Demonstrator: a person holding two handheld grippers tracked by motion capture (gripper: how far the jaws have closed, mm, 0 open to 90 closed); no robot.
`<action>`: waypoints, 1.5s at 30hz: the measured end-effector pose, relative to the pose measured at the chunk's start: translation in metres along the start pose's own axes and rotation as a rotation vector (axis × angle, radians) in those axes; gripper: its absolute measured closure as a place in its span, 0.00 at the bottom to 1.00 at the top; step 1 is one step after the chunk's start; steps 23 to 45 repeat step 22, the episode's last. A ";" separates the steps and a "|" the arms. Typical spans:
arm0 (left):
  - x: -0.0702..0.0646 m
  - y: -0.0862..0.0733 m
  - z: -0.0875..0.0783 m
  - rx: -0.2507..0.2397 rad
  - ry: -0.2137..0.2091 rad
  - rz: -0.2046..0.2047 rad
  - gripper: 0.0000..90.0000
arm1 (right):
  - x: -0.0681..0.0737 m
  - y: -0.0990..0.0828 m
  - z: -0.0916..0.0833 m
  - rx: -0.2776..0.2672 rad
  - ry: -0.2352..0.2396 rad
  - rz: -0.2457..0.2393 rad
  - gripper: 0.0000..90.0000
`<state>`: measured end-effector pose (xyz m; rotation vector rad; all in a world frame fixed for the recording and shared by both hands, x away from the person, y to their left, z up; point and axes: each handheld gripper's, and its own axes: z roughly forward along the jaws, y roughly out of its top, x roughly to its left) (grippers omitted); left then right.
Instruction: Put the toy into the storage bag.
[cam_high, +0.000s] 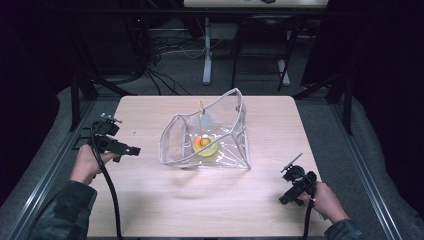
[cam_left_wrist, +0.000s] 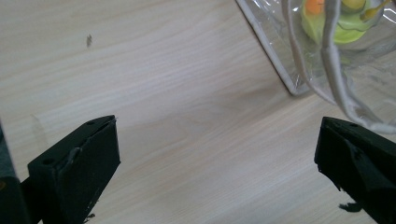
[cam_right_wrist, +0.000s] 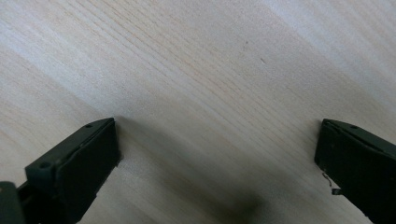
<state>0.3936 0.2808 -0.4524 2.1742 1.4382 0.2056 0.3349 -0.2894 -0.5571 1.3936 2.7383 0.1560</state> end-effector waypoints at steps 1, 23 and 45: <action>0.001 -0.003 0.003 0.003 -0.006 -0.006 0.00 | 0.000 0.000 0.000 -0.001 0.000 0.000 0.00; 0.033 -0.056 0.057 0.086 -0.074 -0.157 0.00 | 0.000 0.000 0.000 -0.003 0.000 0.000 0.00; 0.033 -0.056 0.057 0.086 -0.074 -0.157 0.00 | 0.000 0.000 0.000 -0.003 0.000 0.000 0.00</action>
